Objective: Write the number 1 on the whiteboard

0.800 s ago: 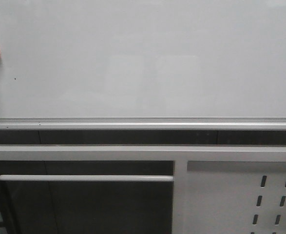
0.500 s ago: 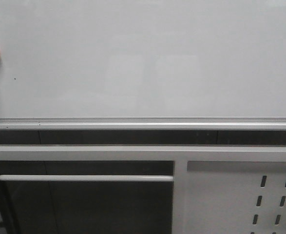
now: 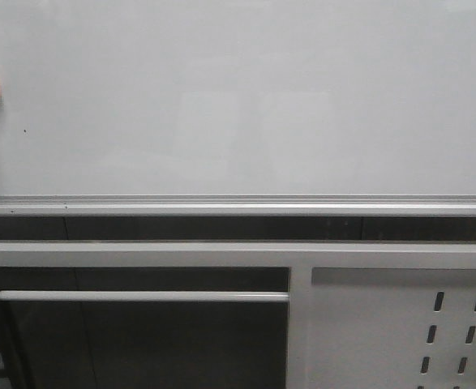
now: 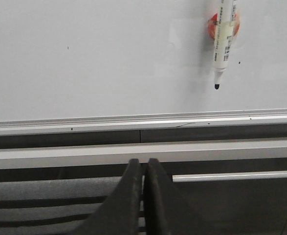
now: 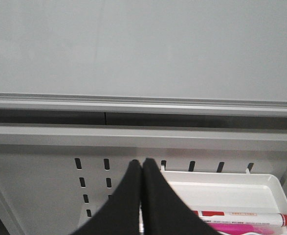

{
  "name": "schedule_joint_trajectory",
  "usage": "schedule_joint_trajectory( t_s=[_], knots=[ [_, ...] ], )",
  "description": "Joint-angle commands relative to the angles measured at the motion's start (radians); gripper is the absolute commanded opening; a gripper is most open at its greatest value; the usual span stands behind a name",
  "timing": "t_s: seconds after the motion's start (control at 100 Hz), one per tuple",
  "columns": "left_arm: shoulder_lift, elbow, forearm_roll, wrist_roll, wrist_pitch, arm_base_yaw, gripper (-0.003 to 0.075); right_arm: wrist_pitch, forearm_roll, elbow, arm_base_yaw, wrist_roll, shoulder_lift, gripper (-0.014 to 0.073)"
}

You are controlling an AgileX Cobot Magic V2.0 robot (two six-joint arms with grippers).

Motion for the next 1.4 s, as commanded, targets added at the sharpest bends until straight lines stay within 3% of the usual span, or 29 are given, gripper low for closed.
schedule_joint_trajectory(
  t_s=[0.0,0.1,0.24,0.34,0.47,0.57,0.97,1.16,1.39],
  knots=[
    [-0.026,0.021,-0.022,-0.009,-0.083,0.003,-0.0018,-0.019,-0.006,0.029,-0.002,-0.007,-0.017,-0.0079],
    [-0.026,0.021,-0.056,-0.009,-0.134,0.003,-0.0018,-0.03,-0.006,0.029,-0.002,-0.007,-0.017,-0.0079],
    [-0.026,0.021,-0.176,-0.009,-0.299,0.003,-0.0018,-0.171,0.049,0.029,-0.002,-0.007,-0.017,-0.0079],
    [-0.026,0.021,-0.183,-0.009,-0.369,0.003,-0.0018,-0.223,0.051,0.029,-0.002,-0.007,-0.017,-0.0079],
    [-0.026,0.021,-0.183,-0.009,-0.382,0.003,-0.0018,-0.257,0.044,0.029,-0.002,-0.007,-0.017,-0.0079],
    [-0.026,0.021,-0.183,-0.009,-0.398,0.003,-0.0018,-0.36,-0.012,0.029,-0.002,-0.007,-0.017,-0.0079],
    [-0.024,0.021,-0.275,-0.009,-0.407,0.003,-0.0018,-0.704,0.0,0.029,-0.002,-0.007,-0.017,-0.0079],
    [-0.024,0.021,-0.275,-0.009,-0.407,0.003,-0.0018,-0.699,0.001,0.029,-0.002,0.003,-0.017,-0.0079],
    [-0.024,0.021,-0.304,-0.009,-0.441,0.003,-0.0018,-0.668,0.084,0.019,0.002,0.228,-0.017,-0.0078]
  ],
)
